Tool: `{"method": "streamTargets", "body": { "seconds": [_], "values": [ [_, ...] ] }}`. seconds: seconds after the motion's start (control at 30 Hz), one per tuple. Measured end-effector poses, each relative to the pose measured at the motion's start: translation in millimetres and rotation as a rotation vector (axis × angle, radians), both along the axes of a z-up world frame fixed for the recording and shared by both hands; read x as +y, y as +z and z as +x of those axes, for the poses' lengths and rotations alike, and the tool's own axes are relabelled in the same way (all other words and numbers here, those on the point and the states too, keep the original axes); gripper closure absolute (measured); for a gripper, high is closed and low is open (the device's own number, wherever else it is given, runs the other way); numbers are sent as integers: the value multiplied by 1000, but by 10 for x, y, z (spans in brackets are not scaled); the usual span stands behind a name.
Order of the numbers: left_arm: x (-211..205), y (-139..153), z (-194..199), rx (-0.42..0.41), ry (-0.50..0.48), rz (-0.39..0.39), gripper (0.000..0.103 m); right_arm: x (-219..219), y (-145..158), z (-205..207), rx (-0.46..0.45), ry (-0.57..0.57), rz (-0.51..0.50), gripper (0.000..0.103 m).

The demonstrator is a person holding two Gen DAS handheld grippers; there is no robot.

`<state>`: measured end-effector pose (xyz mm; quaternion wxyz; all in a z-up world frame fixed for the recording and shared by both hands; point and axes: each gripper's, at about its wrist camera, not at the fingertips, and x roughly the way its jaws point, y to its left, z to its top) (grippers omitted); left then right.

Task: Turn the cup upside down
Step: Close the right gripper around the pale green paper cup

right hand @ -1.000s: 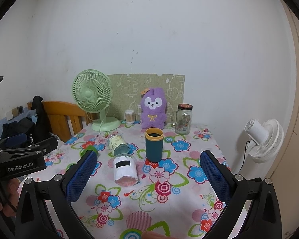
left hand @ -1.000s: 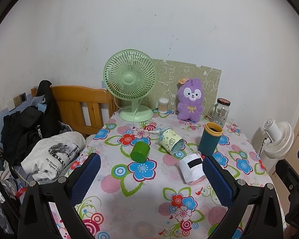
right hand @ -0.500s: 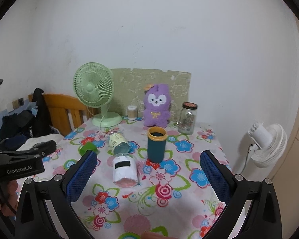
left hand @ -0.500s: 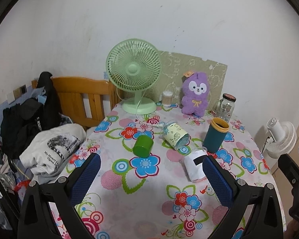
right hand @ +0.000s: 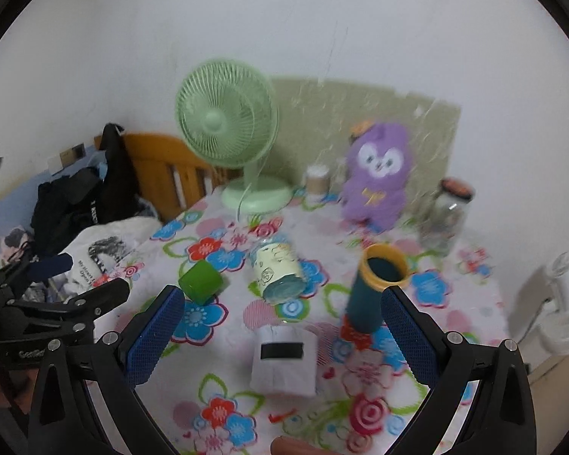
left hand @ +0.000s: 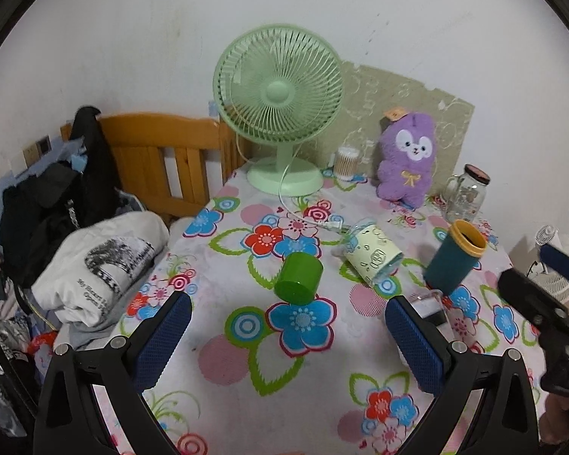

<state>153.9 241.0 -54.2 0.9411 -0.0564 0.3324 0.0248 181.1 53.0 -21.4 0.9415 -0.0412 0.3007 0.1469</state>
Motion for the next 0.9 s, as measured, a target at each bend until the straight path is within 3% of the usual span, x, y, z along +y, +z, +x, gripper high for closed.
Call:
{"method": "streamTargets", "body": {
  "seconds": [0.1, 0.47, 0.9],
  "values": [
    [61, -78, 245, 47, 10, -7, 0, 65, -100, 339, 54, 18, -19, 0],
    [122, -240, 850, 115, 39, 31, 0, 374, -351, 1134, 123, 119, -140, 0],
    [66, -469, 1322, 169, 96, 210, 0, 511, -743, 1696, 236, 187, -204, 0]
  ]
}}
